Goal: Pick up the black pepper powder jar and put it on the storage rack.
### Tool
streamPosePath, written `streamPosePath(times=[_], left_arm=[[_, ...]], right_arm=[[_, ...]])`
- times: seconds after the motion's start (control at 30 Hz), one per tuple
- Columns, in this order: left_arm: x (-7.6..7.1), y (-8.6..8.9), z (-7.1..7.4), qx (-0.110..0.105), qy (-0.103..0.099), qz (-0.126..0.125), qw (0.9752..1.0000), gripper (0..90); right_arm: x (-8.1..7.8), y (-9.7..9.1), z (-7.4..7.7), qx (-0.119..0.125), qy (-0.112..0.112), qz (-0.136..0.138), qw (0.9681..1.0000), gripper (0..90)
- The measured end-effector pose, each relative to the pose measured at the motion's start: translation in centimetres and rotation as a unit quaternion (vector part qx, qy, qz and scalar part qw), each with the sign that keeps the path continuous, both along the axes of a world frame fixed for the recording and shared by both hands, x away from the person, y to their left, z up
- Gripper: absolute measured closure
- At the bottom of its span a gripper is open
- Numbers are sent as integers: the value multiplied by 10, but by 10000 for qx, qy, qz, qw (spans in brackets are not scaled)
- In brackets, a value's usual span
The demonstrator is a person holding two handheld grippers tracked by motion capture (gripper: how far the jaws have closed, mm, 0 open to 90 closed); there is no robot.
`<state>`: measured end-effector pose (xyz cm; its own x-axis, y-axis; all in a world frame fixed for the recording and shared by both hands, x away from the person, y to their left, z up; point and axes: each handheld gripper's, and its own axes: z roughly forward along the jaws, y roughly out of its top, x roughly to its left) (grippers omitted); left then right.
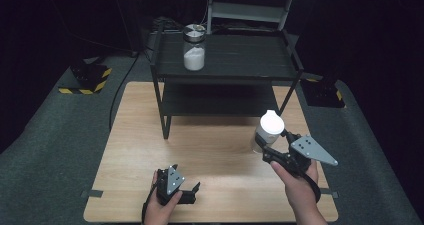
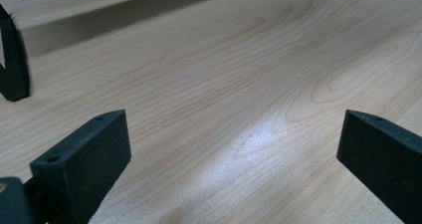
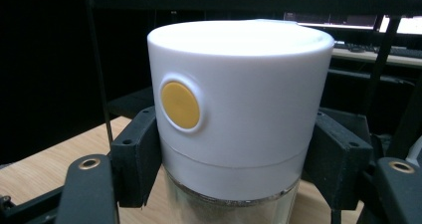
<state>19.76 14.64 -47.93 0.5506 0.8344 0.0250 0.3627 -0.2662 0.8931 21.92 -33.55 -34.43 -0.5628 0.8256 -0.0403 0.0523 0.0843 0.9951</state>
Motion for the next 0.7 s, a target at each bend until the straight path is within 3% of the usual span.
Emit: streamPosePath(times=[0.13, 0.4, 0.7], left_arm=[[2, 3, -1, -172, 94, 87, 9998, 6], [1, 2, 0, -89, 52, 25, 9999, 7], [0, 2, 0, -61, 30, -34, 10000, 5]], right_arm=[[4, 3, 12, -8, 3, 5, 10000, 309], [9, 5, 30, 133, -40, 3, 9999, 309], [14, 7, 48, 134, -187, -109, 9997, 308]])
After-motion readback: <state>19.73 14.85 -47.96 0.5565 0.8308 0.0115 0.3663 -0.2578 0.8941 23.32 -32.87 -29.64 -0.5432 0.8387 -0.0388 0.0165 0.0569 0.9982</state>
